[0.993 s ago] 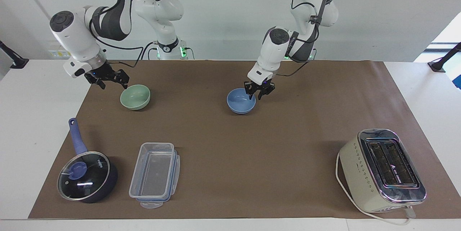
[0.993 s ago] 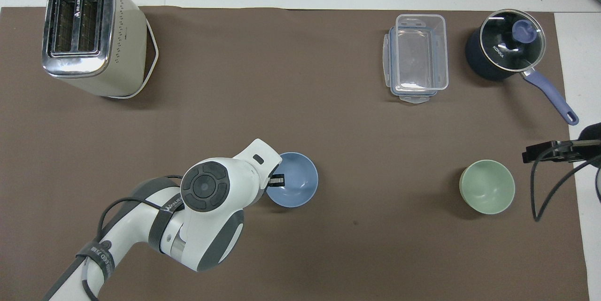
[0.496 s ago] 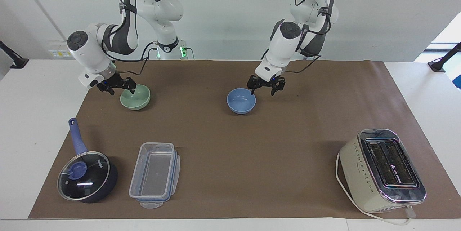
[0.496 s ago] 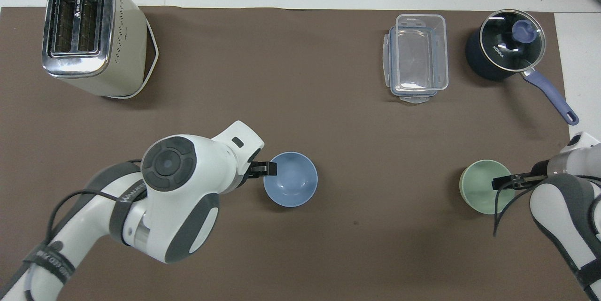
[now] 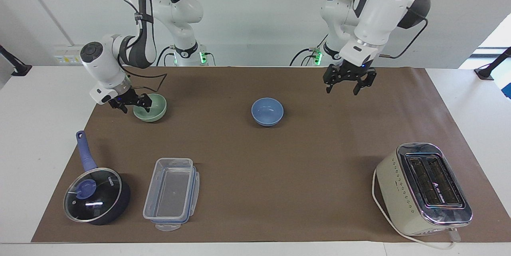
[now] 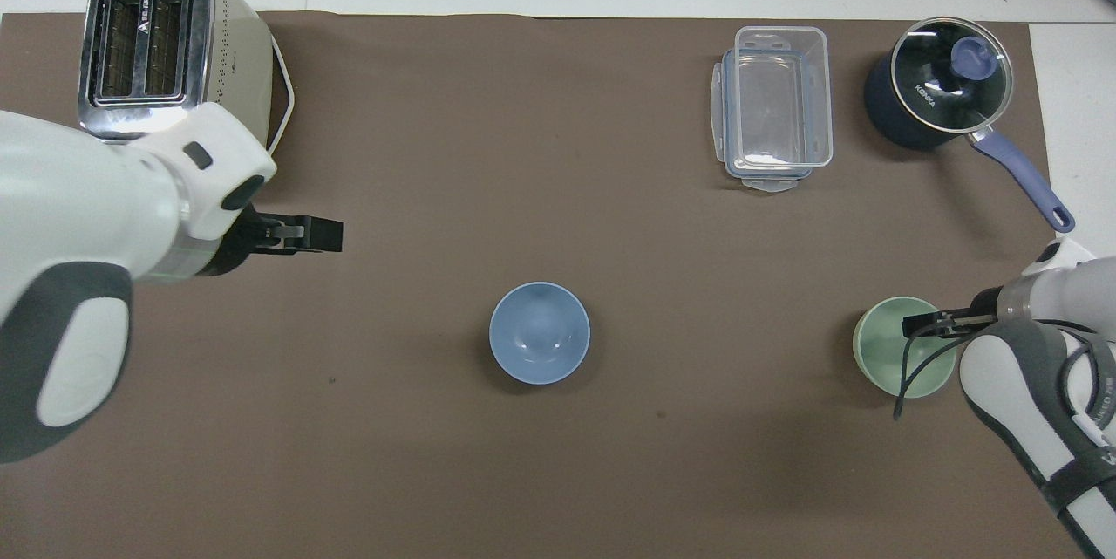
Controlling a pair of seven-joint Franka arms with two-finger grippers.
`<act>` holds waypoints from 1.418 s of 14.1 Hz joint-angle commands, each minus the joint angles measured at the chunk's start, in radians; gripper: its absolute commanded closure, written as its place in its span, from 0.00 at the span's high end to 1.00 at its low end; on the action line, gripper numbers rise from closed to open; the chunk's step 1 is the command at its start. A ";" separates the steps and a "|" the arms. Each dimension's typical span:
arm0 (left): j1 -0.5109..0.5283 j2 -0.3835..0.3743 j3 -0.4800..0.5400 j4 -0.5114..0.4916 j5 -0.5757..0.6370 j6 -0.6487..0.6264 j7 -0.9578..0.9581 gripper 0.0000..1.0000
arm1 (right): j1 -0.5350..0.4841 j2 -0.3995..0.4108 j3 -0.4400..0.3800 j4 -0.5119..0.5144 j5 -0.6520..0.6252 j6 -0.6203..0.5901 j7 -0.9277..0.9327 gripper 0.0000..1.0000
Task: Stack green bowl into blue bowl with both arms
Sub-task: 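Open the left gripper while the right gripper grasps the green bowl, then lift the green bowl with the right gripper over the blue bowl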
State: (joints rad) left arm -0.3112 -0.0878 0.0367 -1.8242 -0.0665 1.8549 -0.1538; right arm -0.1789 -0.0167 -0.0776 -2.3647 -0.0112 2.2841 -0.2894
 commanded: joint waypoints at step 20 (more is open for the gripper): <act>0.265 0.074 -0.012 0.315 0.025 -0.387 0.295 1.00 | 0.137 -0.077 0.166 0.472 0.057 -0.446 0.200 0.00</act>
State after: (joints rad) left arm -0.0575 0.0098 0.0324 -1.4775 -0.0639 1.4487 0.1280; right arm -0.0731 -0.1134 0.0616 -1.9286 0.0297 1.8603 -0.1717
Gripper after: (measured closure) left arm 0.000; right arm 0.960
